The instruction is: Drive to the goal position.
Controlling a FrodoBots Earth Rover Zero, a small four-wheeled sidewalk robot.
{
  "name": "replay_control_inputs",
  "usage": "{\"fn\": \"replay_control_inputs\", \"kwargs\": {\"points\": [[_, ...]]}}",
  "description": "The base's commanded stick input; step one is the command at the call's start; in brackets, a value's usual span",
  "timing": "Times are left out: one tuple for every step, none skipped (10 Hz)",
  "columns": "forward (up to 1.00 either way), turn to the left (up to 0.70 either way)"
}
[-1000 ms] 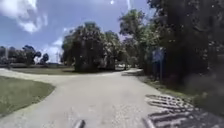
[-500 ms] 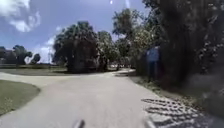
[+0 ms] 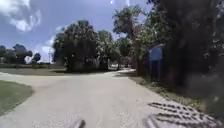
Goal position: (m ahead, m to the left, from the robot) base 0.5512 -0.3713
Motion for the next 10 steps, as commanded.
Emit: {"fn": "replay_control_inputs", "kwargs": {"points": [[0.50,0.00],[0.50,0.00],[0.50,0.00],[0.50,0.00],[0.50,0.00],[0.50,0.00],[0.50,0.00],[0.50,0.00],[0.50,0.00],[0.50,0.00]]}}
